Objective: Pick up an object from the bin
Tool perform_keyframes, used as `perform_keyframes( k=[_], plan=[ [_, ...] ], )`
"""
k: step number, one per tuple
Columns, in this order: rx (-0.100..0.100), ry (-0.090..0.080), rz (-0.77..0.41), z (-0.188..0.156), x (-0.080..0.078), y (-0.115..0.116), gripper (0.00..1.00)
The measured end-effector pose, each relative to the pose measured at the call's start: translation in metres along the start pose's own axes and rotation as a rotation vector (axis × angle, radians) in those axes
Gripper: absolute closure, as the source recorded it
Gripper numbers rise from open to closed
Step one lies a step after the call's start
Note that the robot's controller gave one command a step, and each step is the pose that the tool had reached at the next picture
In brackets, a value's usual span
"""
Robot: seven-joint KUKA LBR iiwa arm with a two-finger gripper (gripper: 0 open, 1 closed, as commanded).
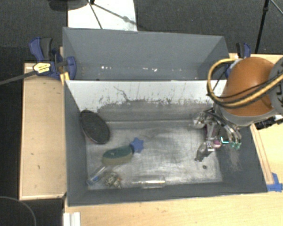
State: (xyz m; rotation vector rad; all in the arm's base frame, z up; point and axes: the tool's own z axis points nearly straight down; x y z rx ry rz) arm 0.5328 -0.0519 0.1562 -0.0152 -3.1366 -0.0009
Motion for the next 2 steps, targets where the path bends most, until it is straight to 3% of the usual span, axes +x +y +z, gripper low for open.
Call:
perform_keyframes(
  k=[1,2],
  plan=[
    [-0.003,-0.011,0.259,-0.017,-0.046,0.052,0.00],
    [-0.002,0.005,0.223,0.034,0.039,0.123,0.00]
  ],
)
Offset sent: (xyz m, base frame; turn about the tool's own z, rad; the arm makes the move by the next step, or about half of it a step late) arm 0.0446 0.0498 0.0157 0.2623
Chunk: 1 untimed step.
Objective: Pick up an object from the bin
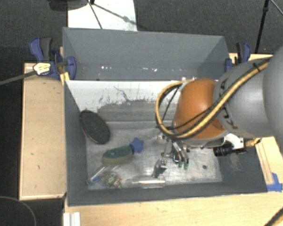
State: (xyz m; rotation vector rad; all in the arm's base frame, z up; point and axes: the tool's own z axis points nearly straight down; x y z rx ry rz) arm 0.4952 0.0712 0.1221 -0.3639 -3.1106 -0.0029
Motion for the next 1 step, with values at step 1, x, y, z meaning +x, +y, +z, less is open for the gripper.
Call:
perform_keyframes(
  k=[1],
  plan=[
    [-0.005,-0.018,0.091,0.0515,-0.0209,0.0639,0.00]
  ],
)
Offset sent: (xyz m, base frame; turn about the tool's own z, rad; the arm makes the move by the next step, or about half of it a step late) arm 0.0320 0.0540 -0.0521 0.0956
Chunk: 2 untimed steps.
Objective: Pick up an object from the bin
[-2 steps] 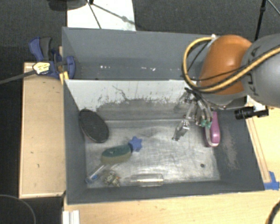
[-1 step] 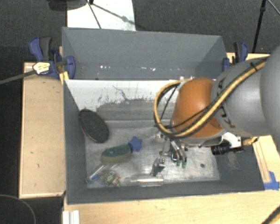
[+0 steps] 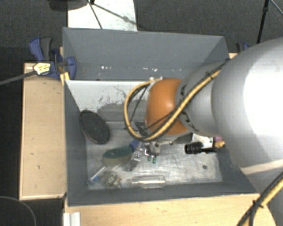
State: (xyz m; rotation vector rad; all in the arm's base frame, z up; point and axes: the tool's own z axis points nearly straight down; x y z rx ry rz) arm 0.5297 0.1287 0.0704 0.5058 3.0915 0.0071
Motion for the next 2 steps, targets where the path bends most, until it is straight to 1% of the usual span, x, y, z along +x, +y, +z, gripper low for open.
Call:
perform_keyframes(
  k=[1,2],
  plan=[
    [0.000,-0.004,0.002,-0.004,-0.002,-0.003,1.00],
    [0.002,-0.002,-0.076,-0.157,-0.029,-0.050,1.00]
  ],
)
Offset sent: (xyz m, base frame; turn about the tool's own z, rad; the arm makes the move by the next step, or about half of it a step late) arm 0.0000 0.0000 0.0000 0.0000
